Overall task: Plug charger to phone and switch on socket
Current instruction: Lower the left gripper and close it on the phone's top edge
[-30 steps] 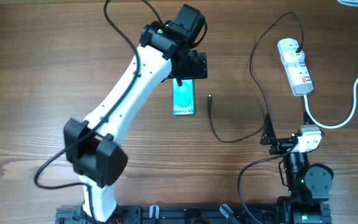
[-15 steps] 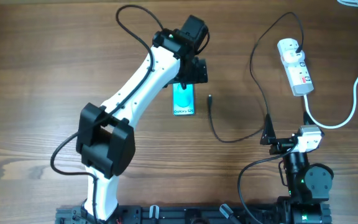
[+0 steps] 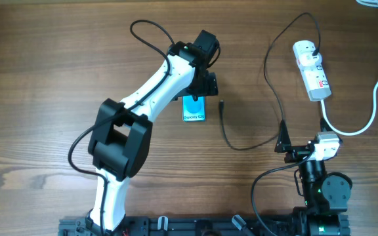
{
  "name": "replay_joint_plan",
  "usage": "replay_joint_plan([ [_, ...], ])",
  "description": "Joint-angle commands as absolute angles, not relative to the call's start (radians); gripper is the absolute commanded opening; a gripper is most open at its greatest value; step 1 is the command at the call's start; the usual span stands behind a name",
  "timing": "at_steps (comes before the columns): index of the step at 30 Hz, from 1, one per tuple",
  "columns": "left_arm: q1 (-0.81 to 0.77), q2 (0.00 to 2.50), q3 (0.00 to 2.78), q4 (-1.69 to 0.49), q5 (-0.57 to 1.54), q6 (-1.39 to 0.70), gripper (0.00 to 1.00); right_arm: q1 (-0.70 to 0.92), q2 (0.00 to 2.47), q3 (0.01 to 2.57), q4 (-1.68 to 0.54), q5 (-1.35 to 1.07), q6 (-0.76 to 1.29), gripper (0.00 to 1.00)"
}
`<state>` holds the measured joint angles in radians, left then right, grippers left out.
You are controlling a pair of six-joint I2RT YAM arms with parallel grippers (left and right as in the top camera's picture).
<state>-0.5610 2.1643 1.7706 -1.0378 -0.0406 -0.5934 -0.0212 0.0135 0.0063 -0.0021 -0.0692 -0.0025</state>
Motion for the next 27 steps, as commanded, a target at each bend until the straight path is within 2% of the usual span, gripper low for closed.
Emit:
replay_joint_plan([
  [1,-0.565,2.186,1.760,-1.015,-0.041,-0.566,1.00,-0.016,0.007,0.005,0.000,-0.060,-0.010,1.00],
  [5,-0.566,2.194,1.758,-1.002,-0.004,-0.501,1.00,-0.016,0.007,0.005,0.000,-0.060,-0.011,1.00],
  [13,-0.565,2.196,1.721,-0.978,-0.070,-0.505,1.00,-0.016,0.007,0.005,0.000,-0.060,-0.011,1.00],
  [27,-0.565,2.198,1.718,-0.945,-0.068,-0.531,1.00,-0.016,0.007,0.005,0.000,-0.060,-0.011,1.00],
])
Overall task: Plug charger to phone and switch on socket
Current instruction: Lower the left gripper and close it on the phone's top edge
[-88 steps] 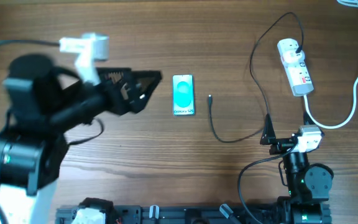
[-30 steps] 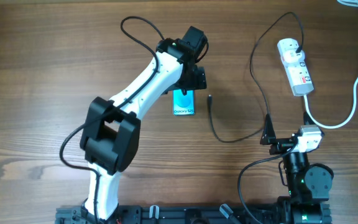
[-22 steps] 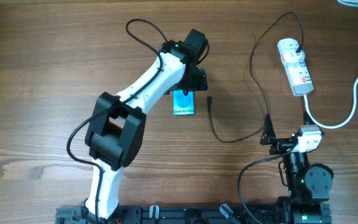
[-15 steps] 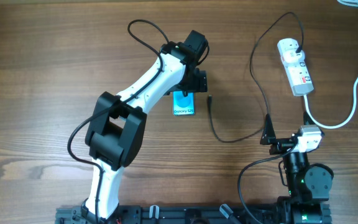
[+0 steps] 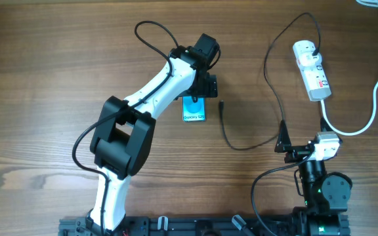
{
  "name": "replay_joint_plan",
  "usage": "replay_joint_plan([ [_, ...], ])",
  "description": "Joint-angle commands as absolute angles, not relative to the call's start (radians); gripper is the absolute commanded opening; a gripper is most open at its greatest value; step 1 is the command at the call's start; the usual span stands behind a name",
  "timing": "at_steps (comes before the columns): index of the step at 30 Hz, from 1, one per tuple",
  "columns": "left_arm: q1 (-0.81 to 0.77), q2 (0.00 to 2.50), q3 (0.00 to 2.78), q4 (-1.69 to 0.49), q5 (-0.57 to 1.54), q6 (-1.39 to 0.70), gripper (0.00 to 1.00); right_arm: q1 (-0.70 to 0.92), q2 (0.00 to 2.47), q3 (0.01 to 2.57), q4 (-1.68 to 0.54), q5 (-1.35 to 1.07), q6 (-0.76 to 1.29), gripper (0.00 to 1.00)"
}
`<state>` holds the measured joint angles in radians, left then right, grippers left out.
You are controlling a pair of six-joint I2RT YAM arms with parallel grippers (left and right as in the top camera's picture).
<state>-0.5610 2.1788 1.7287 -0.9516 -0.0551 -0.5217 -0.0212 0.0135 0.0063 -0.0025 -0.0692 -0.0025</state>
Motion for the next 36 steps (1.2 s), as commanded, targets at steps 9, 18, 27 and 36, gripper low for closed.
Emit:
replay_joint_plan([
  [9,-0.561,2.252,1.718,-0.932,-0.068,-0.531,1.00,-0.016,0.007,0.005,0.000,-0.060,-0.011,1.00],
  [18,-0.558,2.289,1.718,-0.934,-0.067,-0.516,1.00,-0.016,0.007,0.005,0.000,-0.060,-0.011,1.00],
  [27,-0.555,2.289,1.718,-0.935,-0.035,-0.479,1.00,-0.016,0.007,0.005,0.000,-0.060,-0.010,1.00],
  [36,-0.555,2.289,1.718,-0.931,-0.035,-0.479,0.99,-0.016,0.007,0.005,0.000,-0.060,-0.011,1.00],
])
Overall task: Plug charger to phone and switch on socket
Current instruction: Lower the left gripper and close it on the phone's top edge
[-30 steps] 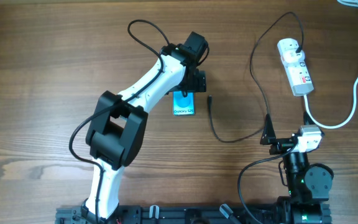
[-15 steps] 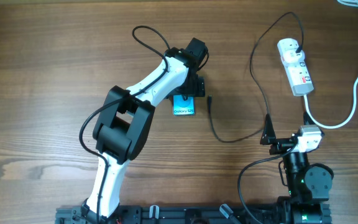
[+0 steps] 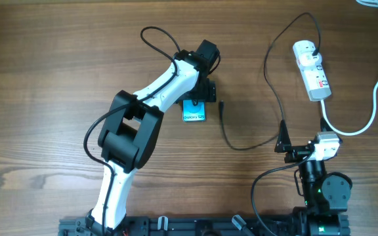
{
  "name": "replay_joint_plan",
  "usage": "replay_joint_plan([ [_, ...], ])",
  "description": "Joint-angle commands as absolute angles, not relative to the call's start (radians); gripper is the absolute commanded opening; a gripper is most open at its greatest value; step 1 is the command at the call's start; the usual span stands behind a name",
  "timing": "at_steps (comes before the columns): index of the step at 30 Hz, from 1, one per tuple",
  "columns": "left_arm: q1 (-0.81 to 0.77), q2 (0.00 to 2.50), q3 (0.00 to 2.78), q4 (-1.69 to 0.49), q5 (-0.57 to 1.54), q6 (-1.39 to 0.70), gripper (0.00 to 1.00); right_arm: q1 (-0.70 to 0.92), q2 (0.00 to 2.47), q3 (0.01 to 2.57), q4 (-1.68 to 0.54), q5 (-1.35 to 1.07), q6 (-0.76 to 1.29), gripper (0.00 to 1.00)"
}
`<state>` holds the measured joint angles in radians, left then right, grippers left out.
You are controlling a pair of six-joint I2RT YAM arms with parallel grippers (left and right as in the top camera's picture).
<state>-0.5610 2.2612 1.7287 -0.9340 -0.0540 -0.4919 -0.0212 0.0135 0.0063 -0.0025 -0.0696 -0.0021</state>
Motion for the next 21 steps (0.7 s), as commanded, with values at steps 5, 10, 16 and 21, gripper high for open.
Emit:
replay_joint_plan([
  [5,-0.555,2.289,1.718,-0.931,-0.035,-0.479,0.94,-0.016,0.007,0.005,0.000,-0.060,-0.011,1.00],
  [10,-0.555,2.289,1.718,-0.931,-0.035,-0.479,0.85,-0.016,0.007,0.005,0.000,-0.060,-0.011,1.00],
  [16,-0.555,2.289,1.718,-0.931,-0.035,-0.479,0.80,-0.016,0.007,0.005,0.000,-0.060,-0.011,1.00],
  [21,-0.555,2.289,1.718,-0.931,-0.035,-0.479,0.74,-0.016,0.007,0.005,0.000,-0.060,-0.011,1.00],
])
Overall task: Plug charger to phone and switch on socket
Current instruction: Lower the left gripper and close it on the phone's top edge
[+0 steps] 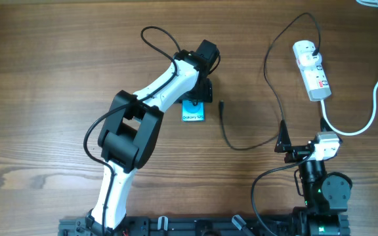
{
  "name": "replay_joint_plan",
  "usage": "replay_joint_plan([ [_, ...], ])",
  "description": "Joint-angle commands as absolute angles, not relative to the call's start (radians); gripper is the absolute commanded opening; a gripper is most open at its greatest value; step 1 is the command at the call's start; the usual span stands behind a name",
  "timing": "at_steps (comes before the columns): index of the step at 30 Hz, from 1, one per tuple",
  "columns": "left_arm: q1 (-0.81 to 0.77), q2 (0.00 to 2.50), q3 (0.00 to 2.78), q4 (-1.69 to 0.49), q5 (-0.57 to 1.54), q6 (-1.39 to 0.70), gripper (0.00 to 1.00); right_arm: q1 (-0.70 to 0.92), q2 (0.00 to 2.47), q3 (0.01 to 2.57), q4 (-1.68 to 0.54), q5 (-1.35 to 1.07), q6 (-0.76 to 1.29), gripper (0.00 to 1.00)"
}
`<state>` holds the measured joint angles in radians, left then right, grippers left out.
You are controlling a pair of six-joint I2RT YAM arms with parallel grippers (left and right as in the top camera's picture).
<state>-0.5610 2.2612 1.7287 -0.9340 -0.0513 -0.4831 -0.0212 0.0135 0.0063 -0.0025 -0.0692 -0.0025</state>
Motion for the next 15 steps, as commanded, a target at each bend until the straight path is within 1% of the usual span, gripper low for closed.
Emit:
replay_joint_plan([
  [1,-0.555,2.289,1.718,-0.930,-0.035,-0.479,0.73,-0.016,0.007,0.005,0.000,-0.060,-0.011,1.00],
  [10,-0.555,2.289,1.719,-0.931,-0.034,-0.480,0.70,-0.016,0.007,0.005,0.000,-0.060,-0.011,1.00],
  [15,-0.552,2.289,1.719,-0.938,-0.015,-0.486,0.72,-0.016,0.007,0.005,0.000,-0.060,-0.010,1.00],
])
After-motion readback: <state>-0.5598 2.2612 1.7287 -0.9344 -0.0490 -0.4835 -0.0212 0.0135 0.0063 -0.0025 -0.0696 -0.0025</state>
